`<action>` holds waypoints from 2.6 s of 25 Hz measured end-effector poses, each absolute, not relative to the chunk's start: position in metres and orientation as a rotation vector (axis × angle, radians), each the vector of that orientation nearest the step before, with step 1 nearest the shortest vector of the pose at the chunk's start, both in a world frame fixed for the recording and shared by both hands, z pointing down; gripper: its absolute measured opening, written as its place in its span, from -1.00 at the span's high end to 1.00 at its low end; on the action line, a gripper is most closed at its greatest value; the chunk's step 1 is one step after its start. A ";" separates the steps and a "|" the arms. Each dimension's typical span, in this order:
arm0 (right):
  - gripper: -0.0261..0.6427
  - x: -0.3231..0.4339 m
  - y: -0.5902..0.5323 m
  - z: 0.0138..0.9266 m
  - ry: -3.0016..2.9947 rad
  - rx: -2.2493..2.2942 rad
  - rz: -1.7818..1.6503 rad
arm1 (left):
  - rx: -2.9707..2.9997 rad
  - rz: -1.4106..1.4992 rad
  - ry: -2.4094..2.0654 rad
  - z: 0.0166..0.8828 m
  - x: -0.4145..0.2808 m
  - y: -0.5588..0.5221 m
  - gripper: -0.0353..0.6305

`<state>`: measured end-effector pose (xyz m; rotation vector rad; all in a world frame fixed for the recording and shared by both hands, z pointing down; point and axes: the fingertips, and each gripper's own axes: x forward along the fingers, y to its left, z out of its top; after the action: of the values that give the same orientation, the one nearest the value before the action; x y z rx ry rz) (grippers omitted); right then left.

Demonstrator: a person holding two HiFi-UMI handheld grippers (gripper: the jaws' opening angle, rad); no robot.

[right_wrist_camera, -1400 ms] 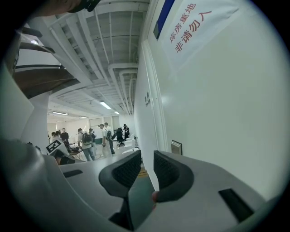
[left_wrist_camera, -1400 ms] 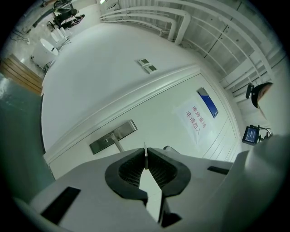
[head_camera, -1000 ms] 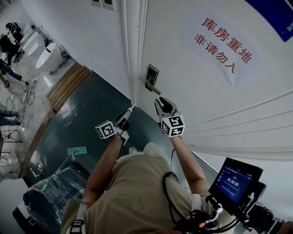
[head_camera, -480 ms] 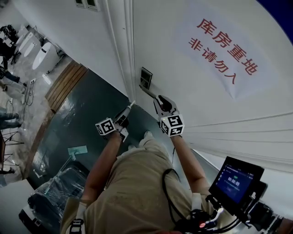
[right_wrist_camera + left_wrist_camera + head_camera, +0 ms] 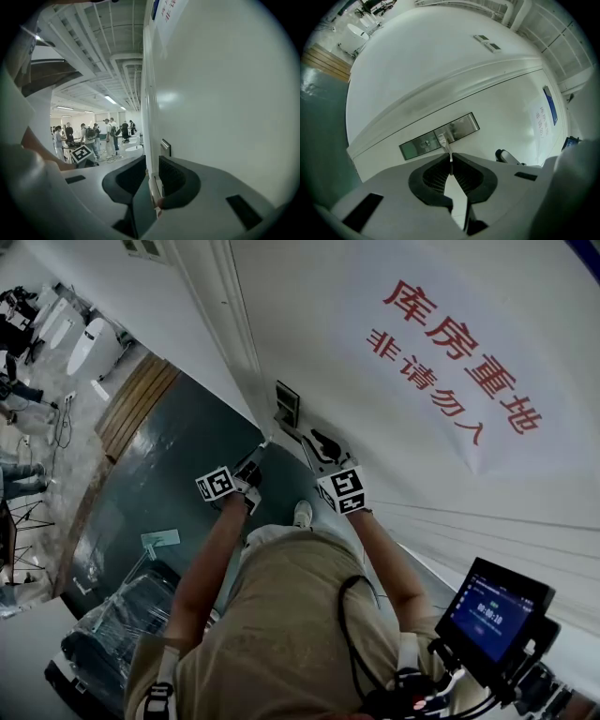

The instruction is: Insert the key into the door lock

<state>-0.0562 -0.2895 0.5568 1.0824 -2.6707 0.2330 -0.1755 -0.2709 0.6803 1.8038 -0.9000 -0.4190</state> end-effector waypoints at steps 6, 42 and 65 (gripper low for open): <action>0.66 -0.054 -0.298 0.565 -2.680 1.031 0.232 | 1.746 -0.429 -0.905 0.706 -0.163 -0.291 0.79; 0.66 -0.053 -0.312 0.585 -2.615 1.036 0.253 | 1.556 -0.546 -0.837 0.772 -0.155 -0.349 0.79; 0.66 -0.056 -0.310 0.591 -2.635 1.009 0.273 | 1.559 -0.570 -0.781 0.769 -0.149 -0.352 0.79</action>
<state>-0.0563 -0.3100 0.5913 1.0094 -2.6350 0.2731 -0.1487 -0.3520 0.7693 1.5592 -0.7813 -0.5700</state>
